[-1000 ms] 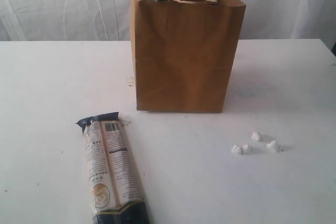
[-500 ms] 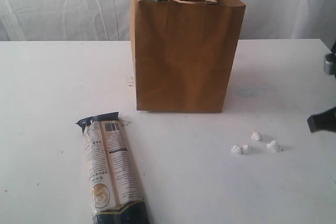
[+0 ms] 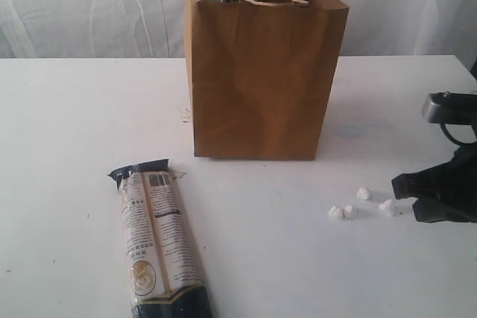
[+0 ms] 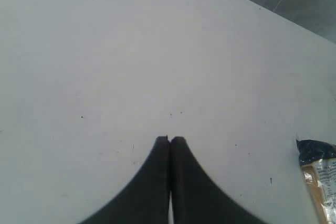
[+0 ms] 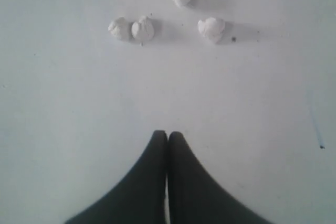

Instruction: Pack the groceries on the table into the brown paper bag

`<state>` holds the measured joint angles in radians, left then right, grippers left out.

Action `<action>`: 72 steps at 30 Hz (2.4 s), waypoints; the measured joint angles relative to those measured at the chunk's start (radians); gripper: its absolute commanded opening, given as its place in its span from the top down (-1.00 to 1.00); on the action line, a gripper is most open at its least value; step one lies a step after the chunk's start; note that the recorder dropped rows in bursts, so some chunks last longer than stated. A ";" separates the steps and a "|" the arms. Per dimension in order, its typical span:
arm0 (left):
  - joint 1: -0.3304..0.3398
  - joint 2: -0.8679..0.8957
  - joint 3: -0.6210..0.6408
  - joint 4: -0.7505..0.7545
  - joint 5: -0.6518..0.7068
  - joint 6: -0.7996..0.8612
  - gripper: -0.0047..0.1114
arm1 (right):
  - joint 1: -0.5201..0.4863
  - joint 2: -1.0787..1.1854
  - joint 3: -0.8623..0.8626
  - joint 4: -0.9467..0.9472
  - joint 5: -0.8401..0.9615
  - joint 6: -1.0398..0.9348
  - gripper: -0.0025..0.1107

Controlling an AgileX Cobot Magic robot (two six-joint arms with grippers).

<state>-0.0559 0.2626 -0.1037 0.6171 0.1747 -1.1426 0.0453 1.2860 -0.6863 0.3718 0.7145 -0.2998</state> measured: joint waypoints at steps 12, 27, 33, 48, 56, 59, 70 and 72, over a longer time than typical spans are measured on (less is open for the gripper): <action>0.000 0.000 0.000 0.000 0.000 0.000 0.92 | -0.002 0.236 -0.184 -0.062 -0.105 0.004 0.91; 0.000 0.000 0.000 0.000 0.000 0.000 0.92 | -0.002 0.416 -0.263 0.010 -0.062 -0.206 0.13; 0.000 0.000 0.000 0.000 0.000 0.000 0.92 | -0.002 0.443 -0.394 0.039 0.097 -0.201 0.36; 0.000 0.000 0.000 0.000 0.000 0.000 0.92 | -0.002 0.479 -0.390 0.009 0.060 -0.191 0.37; 0.000 0.000 0.000 0.000 0.000 0.000 0.92 | -0.002 0.551 -0.371 0.013 0.032 -0.208 0.37; 0.000 0.000 0.000 0.000 0.000 0.000 0.92 | -0.002 0.589 -0.361 0.008 0.018 -0.208 0.37; 0.000 0.000 0.000 0.000 0.000 0.000 0.92 | -0.002 0.603 -0.359 0.000 0.017 -0.208 0.65; 0.000 0.000 0.000 0.000 0.000 0.000 0.92 | -0.002 0.603 -0.359 0.000 0.024 -0.208 0.83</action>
<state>-0.0559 0.2626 -0.1037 0.6171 0.1747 -1.1426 0.0437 1.8894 -1.0457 0.3718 0.7389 -0.5080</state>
